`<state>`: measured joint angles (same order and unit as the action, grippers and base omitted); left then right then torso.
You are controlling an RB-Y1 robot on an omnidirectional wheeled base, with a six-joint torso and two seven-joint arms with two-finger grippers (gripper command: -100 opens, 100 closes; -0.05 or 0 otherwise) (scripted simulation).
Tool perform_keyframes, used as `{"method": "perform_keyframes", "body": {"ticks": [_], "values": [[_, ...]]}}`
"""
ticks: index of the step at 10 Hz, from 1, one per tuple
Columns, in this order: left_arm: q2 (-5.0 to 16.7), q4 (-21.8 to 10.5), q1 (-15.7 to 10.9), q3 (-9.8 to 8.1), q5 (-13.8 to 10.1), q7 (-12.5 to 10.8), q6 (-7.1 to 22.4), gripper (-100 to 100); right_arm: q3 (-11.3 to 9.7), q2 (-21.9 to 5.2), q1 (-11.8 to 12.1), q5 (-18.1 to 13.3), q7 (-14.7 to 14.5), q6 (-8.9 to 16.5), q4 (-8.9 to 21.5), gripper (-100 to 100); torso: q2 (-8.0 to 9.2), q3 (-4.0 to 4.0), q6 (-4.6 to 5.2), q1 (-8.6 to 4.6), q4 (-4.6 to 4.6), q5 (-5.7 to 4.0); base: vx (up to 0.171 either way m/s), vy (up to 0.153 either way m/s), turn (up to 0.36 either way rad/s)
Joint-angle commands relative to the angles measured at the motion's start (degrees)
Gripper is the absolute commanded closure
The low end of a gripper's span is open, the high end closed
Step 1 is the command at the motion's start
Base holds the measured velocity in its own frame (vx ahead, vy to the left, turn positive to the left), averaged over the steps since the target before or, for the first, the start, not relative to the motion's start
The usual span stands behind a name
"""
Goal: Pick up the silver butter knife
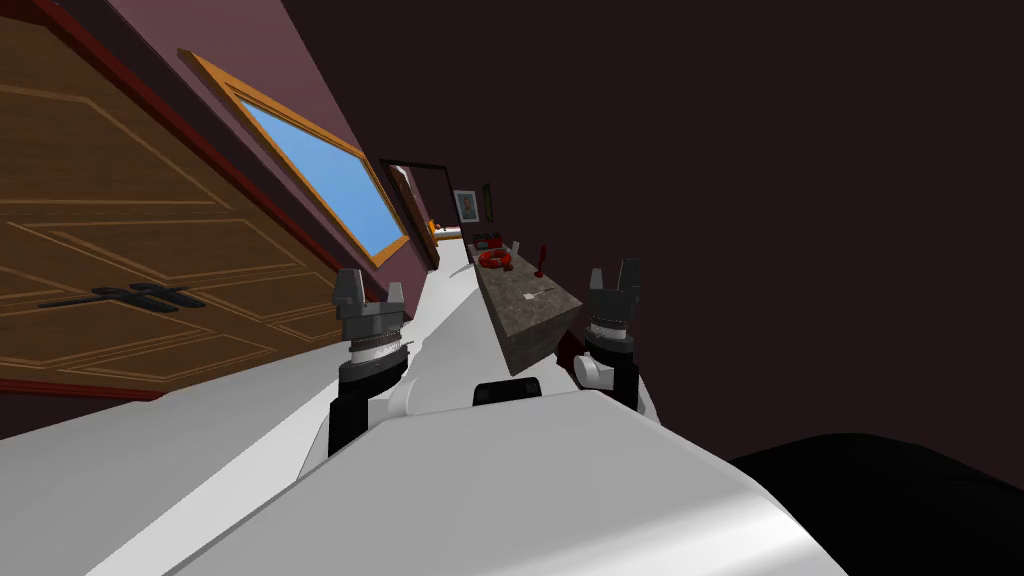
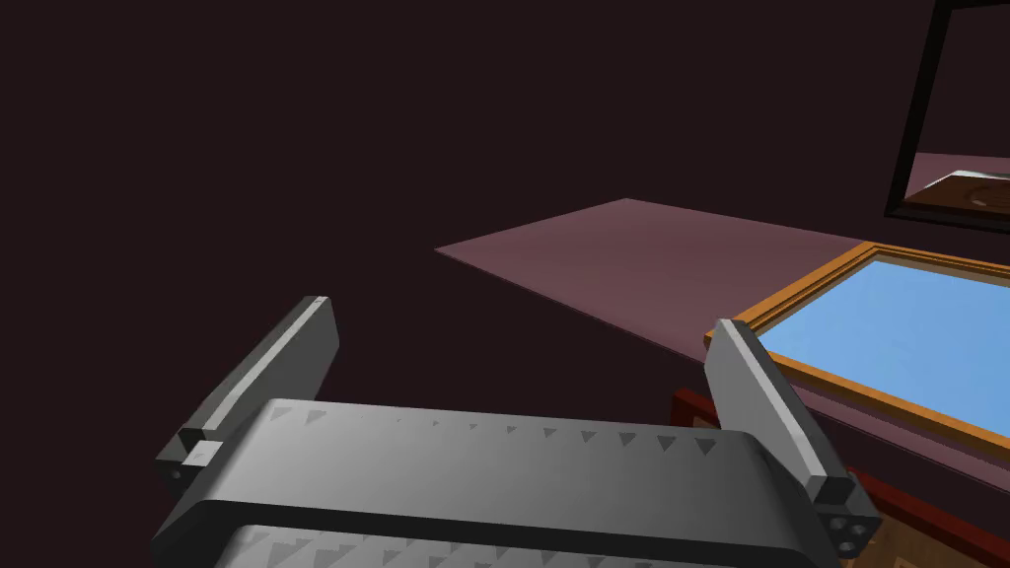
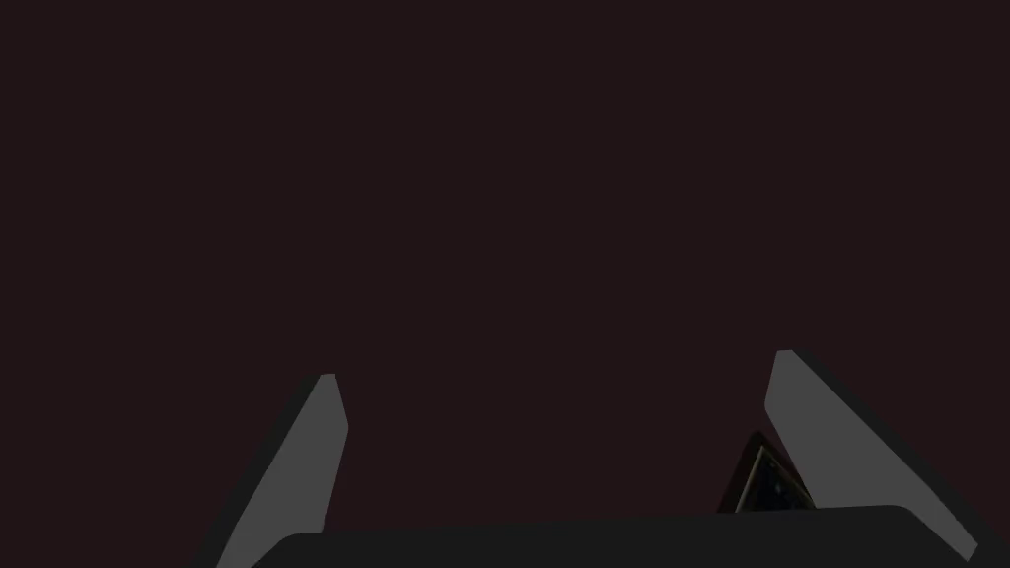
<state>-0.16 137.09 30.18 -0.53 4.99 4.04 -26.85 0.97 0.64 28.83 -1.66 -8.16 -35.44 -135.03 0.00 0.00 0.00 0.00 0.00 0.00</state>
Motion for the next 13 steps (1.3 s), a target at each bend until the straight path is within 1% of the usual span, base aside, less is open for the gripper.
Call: {"method": "perform_keyframes", "body": {"ticks": [1, 3, 5, 6, 7, 8, 9, 10, 11, 12, 13], "values": [[0.0, 0.0, 0.0, 0.00, 0.0, 0.0, 0.0, 0, 0.0, -2.2, 0.0, 0.1, 0.1, 0.5, 0.8, -100, 0.00, 0.00, 0.00, 0.00, 0.00, 0.00, -0.006, 0.010, 0.036], [0.0, 0.0, 0.0, 0.00, 0.0, 0.0, 0.0, 0, -0.1, -5.8, -0.1, 0.3, 0.3, 1.5, 2.5, -100, 0.04, 0.02, -0.01, 0.05, 0.01, 0.01, -0.015, 0.028, 0.054], [0.0, 0.0, 0.0, 0.00, 0.0, 0.0, 0.0, 0, -0.2, -9.4, -0.2, 0.6, 0.6, 3.0, 5.0, -100, 0.06, 0.03, -0.01, 0.13, 0.01, 0.03, -0.025, 0.055, 0.081], [0.0, 0.0, 0.0, 0.01, 0.0, 0.0, 0.0, 0, -0.2, -10.2, -0.2, 0.6, 0.6, 3.0, 5.0, -100, 0.09, 0.05, -0.02, 0.22, 0.02, 0.05, -0.023, 0.046, 0.026], [0.0, 0.0, 0.0, 0.00, 0.0, 0.0, 0.0, 0, -0.3, -12.3, -0.2, 0.8, 0.7, 3.9, 6.5, -100, 0.09, 0.05, 0.00, 0.17, 0.02, 0.04, -0.020, 0.044, 0.061], [0.0, 0.0, 0.0, 0.00, 0.0, 0.0, 0.0, 0, -0.3, -13.9, -0.3, 1.1, 0.9, 4.9, 8.2, -100, 0.08, 0.05, -0.01, 0.15, 0.02, 0.03, -0.028, 0.063, 0.112], [0.0, 0.0, 0.0, 0.01, 0.0, 0.0, 0.0, 0, -0.3, -15.1, -0.3, 1.1, 0.9, 4.9, 8.2, -100, 0.10, 0.06, -0.01, 0.20, 0.02, 0.05, -0.020, 0.043, 0.023], [0.0, 0.0, 0.0, 0.00, 0.0, 0.0, 0.0, 0, -0.2, -17.1, -0.4, 1.3, 1.0, 5.9, 10.0, -100, 0.08, 0.05, 0.01, 0.15, 0.02, 0.04, -0.021, 0.046, 0.055], [0.0, 0.0, 0.0, 0.00, 0.0, 0.0, 0.0, 0, -0.2, -17.8, -0.4, 1.3, 1.0, 5.9, 10.0, -100, 0.09, 0.05, 0.00, 0.15, 0.02, 0.04, -0.018, 0.037, 0.031], [0.0, 0.0, 0.0, 0.00, 0.0, 0.0, 0.0, 0, -0.2, -19.9, -0.4, 1.7, 1.2, 7.0, 11.9, -100, 0.07, 0.04, 0.00, 0.13, 0.02, 0.03, -0.025, 0.054, 0.096], [0.0, 0.0, 0.0, 0.01, 0.0, 0.0, 0.0, 0, -0.2, -20.5, -0.4, 1.7, 1.2, 7.0, 11.9, -100, 0.08, 0.05, -0.01, 0.17, 0.02, 0.04, -0.024, 0.045, 0.034]]}}
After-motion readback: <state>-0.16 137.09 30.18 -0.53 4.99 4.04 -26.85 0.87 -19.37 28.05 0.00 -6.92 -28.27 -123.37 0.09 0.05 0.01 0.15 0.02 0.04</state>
